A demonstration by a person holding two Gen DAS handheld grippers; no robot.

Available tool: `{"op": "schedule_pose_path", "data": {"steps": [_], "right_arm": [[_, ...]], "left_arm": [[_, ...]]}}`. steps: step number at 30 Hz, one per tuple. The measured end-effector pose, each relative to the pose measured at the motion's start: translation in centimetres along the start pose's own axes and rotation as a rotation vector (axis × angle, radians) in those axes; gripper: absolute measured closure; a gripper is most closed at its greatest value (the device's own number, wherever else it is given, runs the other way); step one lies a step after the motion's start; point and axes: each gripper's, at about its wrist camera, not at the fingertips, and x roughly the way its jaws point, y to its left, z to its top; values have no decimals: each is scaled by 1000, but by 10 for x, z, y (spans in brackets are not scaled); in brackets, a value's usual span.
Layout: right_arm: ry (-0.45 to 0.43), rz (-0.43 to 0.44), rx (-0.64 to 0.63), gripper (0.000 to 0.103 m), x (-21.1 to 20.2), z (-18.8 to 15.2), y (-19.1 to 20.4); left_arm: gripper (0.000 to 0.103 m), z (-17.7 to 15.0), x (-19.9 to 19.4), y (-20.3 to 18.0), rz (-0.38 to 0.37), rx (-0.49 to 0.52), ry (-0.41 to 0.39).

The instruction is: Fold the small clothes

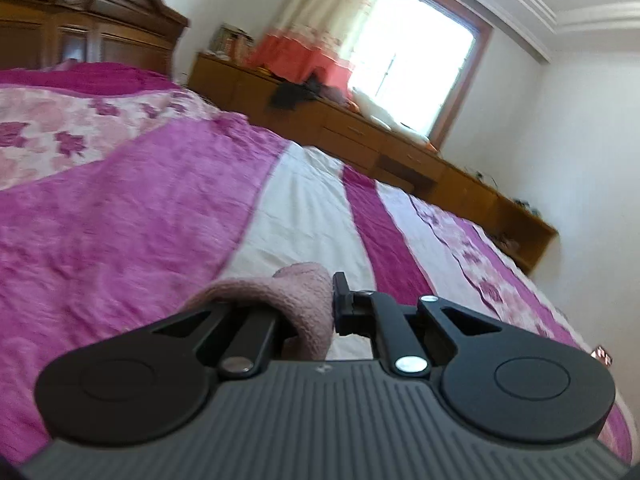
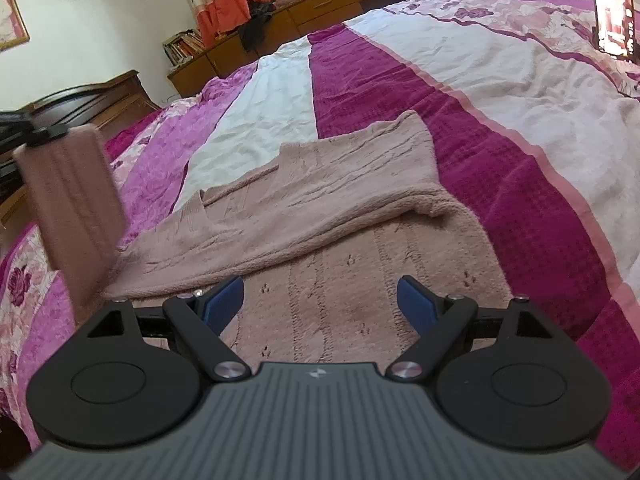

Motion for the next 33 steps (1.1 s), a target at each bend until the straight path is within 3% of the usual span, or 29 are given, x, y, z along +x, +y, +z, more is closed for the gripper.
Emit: {"op": "schedule_pose_path", "data": {"steps": [8, 13, 19, 20, 24, 27, 33], "right_arm": [[-8, 7, 33, 14, -4, 3, -13], [-6, 4, 57, 14, -1, 2, -21], [-4, 7, 61, 14, 2, 2, -23], [-3, 7, 63, 14, 2, 2, -23], [-5, 4, 61, 14, 0, 3, -22], [-6, 3, 58, 14, -1, 5, -20], [-1, 43, 45, 14, -2, 16, -11]], "left_arm": [[95, -72, 52, -40, -13, 85, 179], [94, -113, 70, -39, 0, 127, 308], [91, -137, 75, -35, -3, 148, 428], [88, -139, 73, -34, -6, 156, 436], [57, -139, 54, -29, -32, 164, 437], [50, -136, 38, -26, -18, 185, 438], [49, -125, 7, -10, 14, 196, 425]]}}
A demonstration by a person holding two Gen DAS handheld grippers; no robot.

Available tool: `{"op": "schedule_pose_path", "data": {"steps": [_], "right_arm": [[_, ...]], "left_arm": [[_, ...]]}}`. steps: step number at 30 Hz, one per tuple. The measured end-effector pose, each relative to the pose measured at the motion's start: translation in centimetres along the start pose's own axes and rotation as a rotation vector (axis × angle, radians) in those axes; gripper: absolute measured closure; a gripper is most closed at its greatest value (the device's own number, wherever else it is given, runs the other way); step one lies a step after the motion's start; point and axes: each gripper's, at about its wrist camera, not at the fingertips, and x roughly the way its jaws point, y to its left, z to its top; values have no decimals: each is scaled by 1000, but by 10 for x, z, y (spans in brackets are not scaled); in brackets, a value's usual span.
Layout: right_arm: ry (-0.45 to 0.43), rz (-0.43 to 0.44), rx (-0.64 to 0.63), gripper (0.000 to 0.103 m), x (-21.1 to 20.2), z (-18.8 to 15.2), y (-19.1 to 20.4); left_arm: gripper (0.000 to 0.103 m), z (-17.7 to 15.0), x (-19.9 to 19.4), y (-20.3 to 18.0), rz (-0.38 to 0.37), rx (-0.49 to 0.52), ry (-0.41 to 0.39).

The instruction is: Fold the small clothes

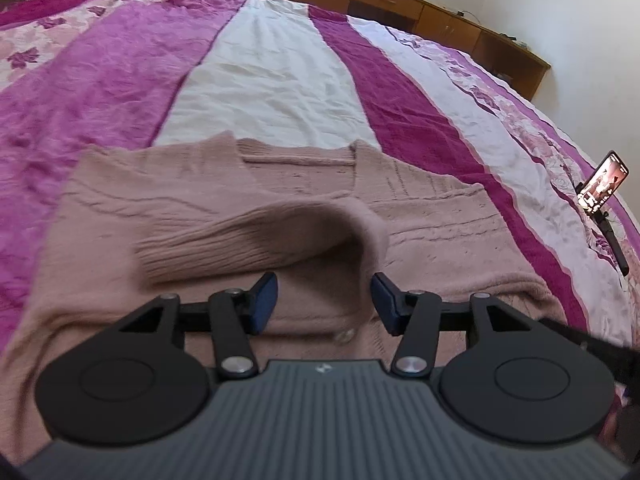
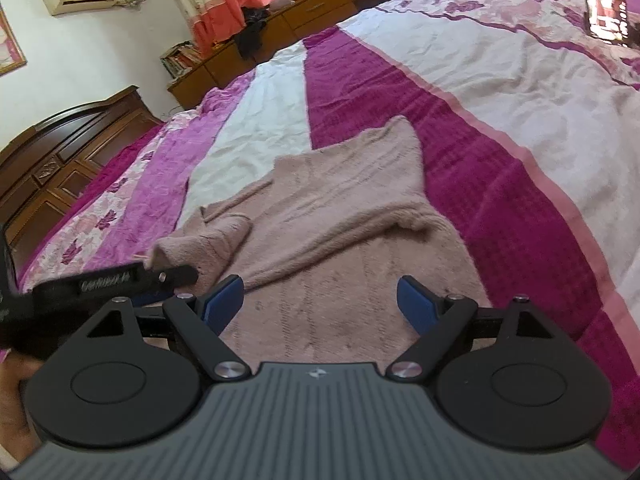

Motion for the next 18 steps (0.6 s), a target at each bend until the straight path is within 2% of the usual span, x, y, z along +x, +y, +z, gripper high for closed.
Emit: {"op": "schedule_pose_path", "data": {"steps": [5, 10, 13, 16, 18], "right_arm": [[33, 67, -26, 14, 9, 19, 17], [65, 125, -60, 15, 38, 39, 42], [98, 173, -93, 21, 66, 49, 58], [148, 154, -141, 31, 101, 53, 74], [180, 139, -167, 34, 124, 54, 82]], "left_arm": [[49, -2, -24, 20, 66, -7, -26], [49, -2, -38, 48, 135, -56, -60], [49, -2, -43, 64, 165, -107, -66], [50, -4, -47, 76, 168, -143, -79], [50, -4, -47, 83, 172, -149, -92]]}}
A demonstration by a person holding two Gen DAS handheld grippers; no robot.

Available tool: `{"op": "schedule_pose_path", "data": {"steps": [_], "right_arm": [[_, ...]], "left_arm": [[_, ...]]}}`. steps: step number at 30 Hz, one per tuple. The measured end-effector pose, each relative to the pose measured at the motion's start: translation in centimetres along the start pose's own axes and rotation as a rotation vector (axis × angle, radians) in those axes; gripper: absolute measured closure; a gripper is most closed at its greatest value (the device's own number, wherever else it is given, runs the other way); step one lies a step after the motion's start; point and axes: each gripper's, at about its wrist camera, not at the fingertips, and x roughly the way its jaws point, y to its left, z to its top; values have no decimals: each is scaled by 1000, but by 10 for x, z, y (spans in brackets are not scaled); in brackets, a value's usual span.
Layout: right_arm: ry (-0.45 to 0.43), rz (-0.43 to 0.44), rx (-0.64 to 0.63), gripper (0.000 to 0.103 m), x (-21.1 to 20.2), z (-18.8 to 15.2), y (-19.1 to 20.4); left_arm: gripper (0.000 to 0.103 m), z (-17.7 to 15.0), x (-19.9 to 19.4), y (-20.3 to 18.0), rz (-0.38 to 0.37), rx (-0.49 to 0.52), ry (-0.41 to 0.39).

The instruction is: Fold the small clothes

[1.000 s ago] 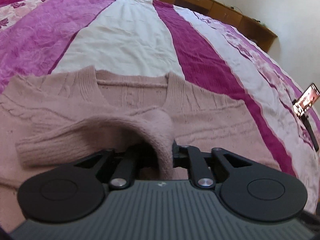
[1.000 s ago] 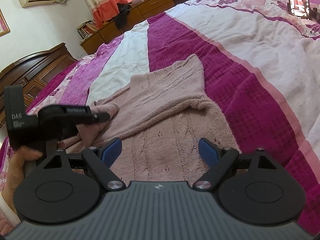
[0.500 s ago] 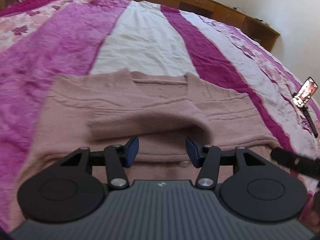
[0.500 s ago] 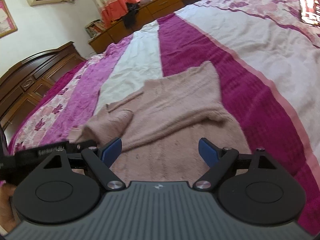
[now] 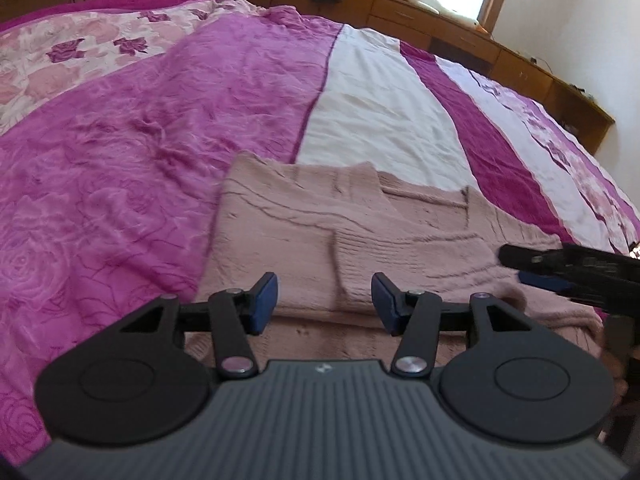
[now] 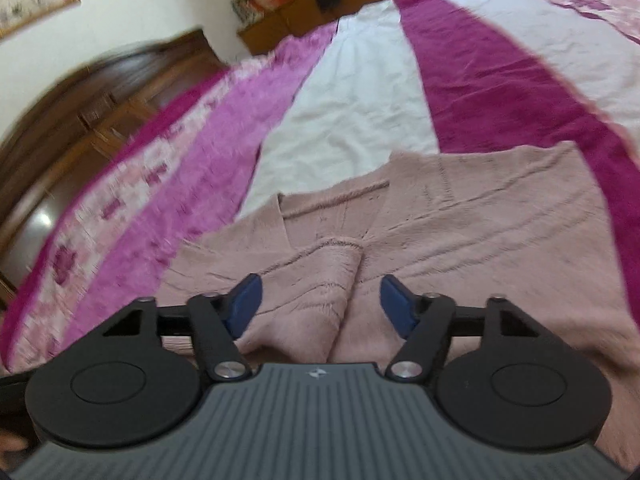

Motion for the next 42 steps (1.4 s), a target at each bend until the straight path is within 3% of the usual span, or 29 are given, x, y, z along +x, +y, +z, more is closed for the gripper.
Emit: {"op": "schedule_pose_path", "data": {"steps": [4, 6, 8, 13, 16, 21, 24, 28, 29, 32, 38, 42], "right_arm": [[63, 8, 0, 39, 38, 1, 2], [67, 6, 9, 55, 51, -1, 0], [61, 40, 23, 88, 56, 0, 1], [-92, 64, -107, 91, 33, 15, 25], [-134, 0, -129, 91, 30, 18, 24], [5, -114, -129, 90, 66, 0, 3], [-30, -114, -125, 89, 64, -8, 2], [-57, -138, -141, 63, 42, -8, 15], [-74, -134, -163, 55, 35, -10, 19], [-113, -95, -223, 46, 14, -13, 37], [-70, 15, -302, 44, 3, -28, 71], [-35, 37, -367, 44, 13, -42, 93]], "left_arm": [[50, -1, 8, 11, 28, -17, -11], [50, -2, 15, 17, 28, -41, -10], [50, -4, 19, 22, 30, -51, -10], [50, -5, 20, 23, 49, -33, -37], [50, -6, 26, 24, 69, -29, -33], [50, -9, 33, 23, 98, -1, -15], [50, -8, 32, 21, 108, 21, -12], [50, -6, 28, 23, 112, -1, -1], [50, -5, 26, 23, 115, -3, 2], [49, -4, 23, 22, 143, 2, 14], [49, -6, 18, 23, 148, 2, 24], [49, -7, 18, 24, 153, 0, 33]]}}
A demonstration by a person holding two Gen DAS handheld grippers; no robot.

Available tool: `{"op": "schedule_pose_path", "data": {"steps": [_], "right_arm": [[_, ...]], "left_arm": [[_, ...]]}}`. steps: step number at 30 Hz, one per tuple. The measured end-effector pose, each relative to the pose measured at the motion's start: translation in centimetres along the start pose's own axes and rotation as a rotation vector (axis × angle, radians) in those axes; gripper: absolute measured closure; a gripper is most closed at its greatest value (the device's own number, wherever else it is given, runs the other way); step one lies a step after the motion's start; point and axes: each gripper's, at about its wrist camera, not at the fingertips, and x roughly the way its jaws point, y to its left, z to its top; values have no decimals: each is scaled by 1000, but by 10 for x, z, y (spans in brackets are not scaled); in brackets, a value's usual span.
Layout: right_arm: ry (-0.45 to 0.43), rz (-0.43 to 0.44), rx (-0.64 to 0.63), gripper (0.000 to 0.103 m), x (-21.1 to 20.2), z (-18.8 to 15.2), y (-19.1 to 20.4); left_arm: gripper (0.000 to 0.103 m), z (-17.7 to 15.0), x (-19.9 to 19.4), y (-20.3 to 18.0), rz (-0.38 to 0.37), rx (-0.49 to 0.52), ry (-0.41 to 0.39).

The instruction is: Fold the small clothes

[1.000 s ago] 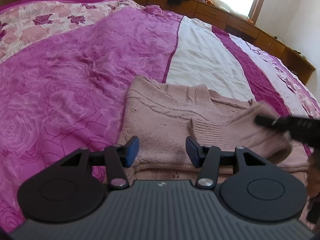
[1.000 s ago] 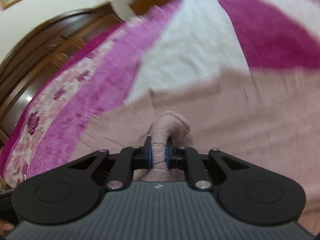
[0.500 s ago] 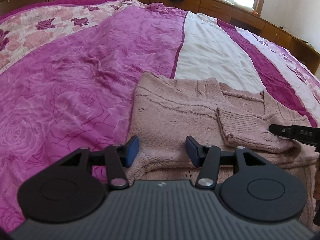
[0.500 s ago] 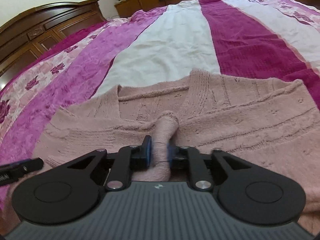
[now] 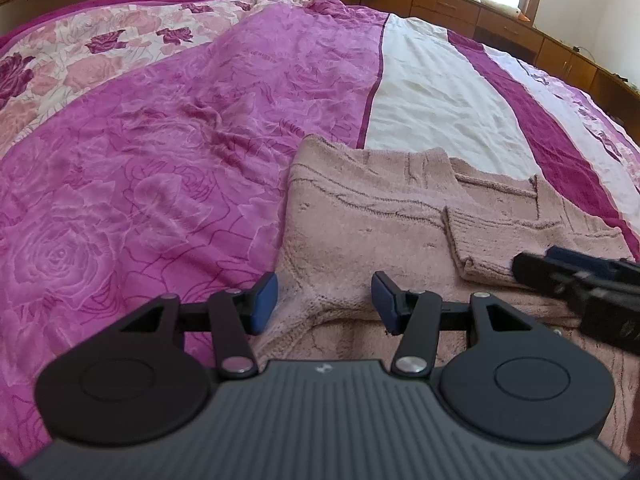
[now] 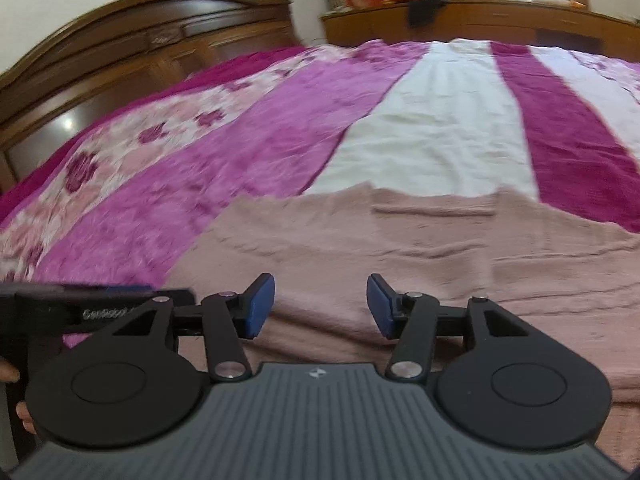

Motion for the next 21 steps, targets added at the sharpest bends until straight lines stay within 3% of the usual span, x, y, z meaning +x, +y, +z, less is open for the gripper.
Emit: {"op": "schedule_pose_path", "data": {"steps": [10, 12, 14, 16, 21], "right_arm": [[36, -16, 5, 45, 27, -11, 11], [29, -33, 19, 56, 29, -12, 9], [19, -58, 31, 82, 30, -10, 6], [-1, -50, 69, 92, 24, -7, -2], [-120, -109, 113, 93, -14, 7, -23]], "left_arm": [[49, -2, 4, 3, 5, -3, 15], [49, -2, 4, 3, 8, -3, 17], [49, -2, 4, 3, 8, -1, 17], [49, -1, 4, 3, 8, -2, 18], [49, -1, 3, 4, 7, -7, 21]]}}
